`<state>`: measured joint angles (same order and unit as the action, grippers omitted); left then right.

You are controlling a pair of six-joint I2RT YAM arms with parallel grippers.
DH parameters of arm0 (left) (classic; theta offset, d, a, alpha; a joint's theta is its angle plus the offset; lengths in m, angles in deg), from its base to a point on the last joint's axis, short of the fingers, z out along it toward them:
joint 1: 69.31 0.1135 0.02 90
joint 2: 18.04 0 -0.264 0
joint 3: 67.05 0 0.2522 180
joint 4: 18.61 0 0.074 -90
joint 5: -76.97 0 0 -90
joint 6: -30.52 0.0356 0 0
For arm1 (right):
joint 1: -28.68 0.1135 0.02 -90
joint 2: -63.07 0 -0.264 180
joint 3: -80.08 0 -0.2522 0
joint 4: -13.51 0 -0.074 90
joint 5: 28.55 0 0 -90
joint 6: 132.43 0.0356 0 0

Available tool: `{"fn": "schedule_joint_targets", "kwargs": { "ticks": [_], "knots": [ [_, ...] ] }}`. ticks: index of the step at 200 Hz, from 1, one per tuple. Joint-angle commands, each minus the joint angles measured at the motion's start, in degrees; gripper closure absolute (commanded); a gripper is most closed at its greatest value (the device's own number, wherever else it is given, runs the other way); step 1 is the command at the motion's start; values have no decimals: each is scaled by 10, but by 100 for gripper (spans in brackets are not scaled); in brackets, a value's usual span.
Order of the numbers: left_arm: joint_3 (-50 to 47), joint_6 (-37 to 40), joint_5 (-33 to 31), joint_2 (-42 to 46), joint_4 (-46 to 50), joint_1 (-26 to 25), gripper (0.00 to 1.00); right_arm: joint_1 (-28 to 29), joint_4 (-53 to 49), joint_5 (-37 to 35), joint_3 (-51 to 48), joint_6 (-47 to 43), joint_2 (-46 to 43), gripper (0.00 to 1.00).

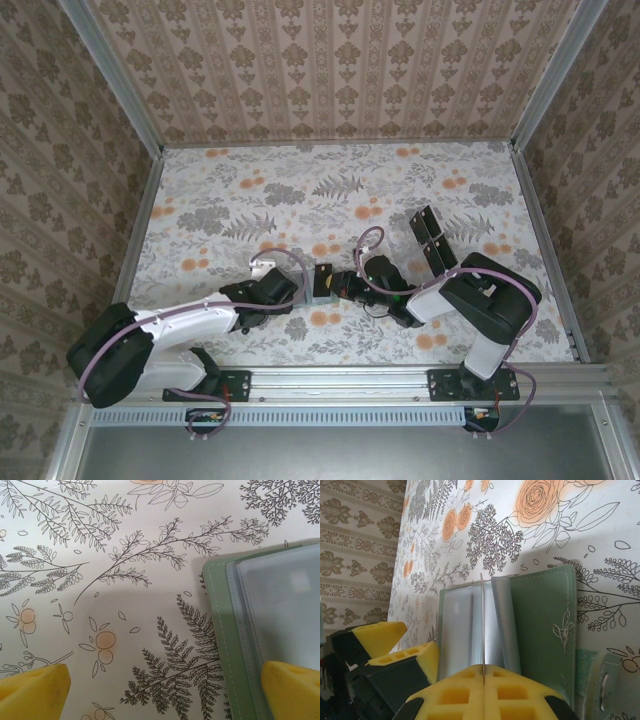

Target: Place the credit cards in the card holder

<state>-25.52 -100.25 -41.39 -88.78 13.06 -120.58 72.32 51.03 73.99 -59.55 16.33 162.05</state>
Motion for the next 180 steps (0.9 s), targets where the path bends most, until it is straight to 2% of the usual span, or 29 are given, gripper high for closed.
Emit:
{"fn": "schedule_joint_targets", "kwargs": {
  "ticks": [1,74,180],
  "knots": [
    [9,17,-6,11,12,6,0,-1,29,16,15,5,8,100],
    [4,15,10,52,-8,-2,0,-1,31,23,26,5,10,100],
    [-14,1,6,1,-17,-2,0,-1,50,24,27,10,27,100]
  ]
}}
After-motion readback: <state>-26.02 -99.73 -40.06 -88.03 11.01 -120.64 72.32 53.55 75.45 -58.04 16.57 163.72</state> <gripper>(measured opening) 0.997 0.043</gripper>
